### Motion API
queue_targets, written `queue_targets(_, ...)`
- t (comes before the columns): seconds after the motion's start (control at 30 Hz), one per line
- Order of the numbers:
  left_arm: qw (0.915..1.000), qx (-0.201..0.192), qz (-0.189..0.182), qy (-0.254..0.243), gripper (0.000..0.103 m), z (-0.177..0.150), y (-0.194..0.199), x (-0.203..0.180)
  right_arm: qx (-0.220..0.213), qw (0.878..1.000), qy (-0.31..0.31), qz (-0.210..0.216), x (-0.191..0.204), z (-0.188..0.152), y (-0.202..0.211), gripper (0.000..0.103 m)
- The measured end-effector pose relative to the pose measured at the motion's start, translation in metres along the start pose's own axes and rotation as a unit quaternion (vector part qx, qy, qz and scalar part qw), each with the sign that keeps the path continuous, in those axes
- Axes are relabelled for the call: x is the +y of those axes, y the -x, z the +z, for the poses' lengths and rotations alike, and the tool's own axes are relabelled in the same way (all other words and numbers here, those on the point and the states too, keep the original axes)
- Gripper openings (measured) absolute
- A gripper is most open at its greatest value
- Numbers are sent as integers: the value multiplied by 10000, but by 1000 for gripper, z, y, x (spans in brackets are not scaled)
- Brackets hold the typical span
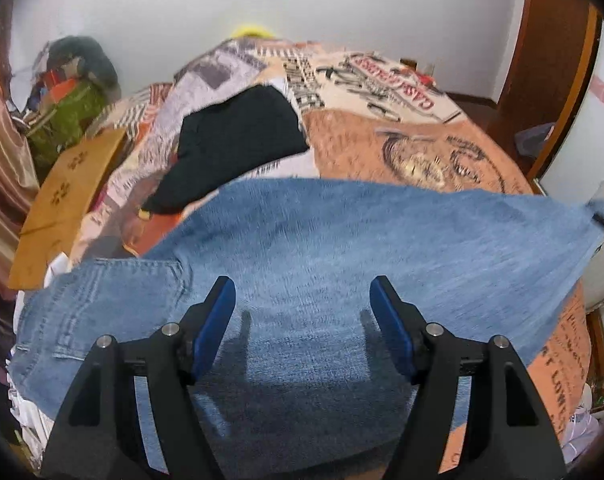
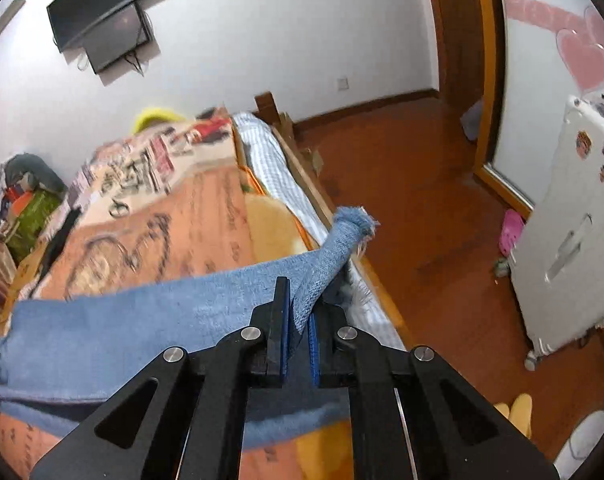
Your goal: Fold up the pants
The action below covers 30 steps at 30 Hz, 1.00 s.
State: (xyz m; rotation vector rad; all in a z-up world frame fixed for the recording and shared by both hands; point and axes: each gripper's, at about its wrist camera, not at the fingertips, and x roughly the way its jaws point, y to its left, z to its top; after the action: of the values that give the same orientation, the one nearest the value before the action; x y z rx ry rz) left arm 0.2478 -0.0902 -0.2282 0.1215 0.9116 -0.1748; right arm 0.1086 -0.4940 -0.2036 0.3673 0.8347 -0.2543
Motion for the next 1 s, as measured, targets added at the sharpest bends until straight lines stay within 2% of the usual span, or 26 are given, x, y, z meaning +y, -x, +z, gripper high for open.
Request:
queue_targets(0.13,9999,-84,77,94,69,0,8,7,661,9971,-381,14,-17,-32,-39,7)
queue_targets(0.2,9996,-126,115,208,69,0,15,18,978,9946,-347,-89,-16,-46,-57,7)
queue_targets(0.27,9991,-215,175,331,69,-1,24,31,924,9951,-183,-287,-9,-47,-56,11)
queue_targets(0.33,9980,-342,258,458,69,-2,36,49,997,9933,28,-588,-4,-40,-49,23)
queue_targets(0.37,9971,-432,339,530,69,-3,44,62,1074,9920,137,-656,0,-35,-45,25)
queue_targets(0.47,9940,-633,615,649,69,-2,61,95,1033,9924,305,-589,12,-22,-30,26)
queue_targets(0.57,9891,-784,977,778,69,-1,75,135,710,9951,514,-459,35,-4,-5,26)
queue_targets(0.67,9805,-789,1423,1098,71,0,81,184,362,9957,841,-159,79,17,13,28)
queue_targets(0.73,9781,-759,1483,1244,71,-1,81,211,163,9932,1154,47,116,29,21,37)
queue_targets(0.83,9764,-622,1545,1377,71,-6,76,253,-65,9842,1713,441,179,39,26,44)
queue_targets(1.0,9774,-253,1556,1412,71,-20,52,304,-1,9639,2265,1402,273,42,10,44)
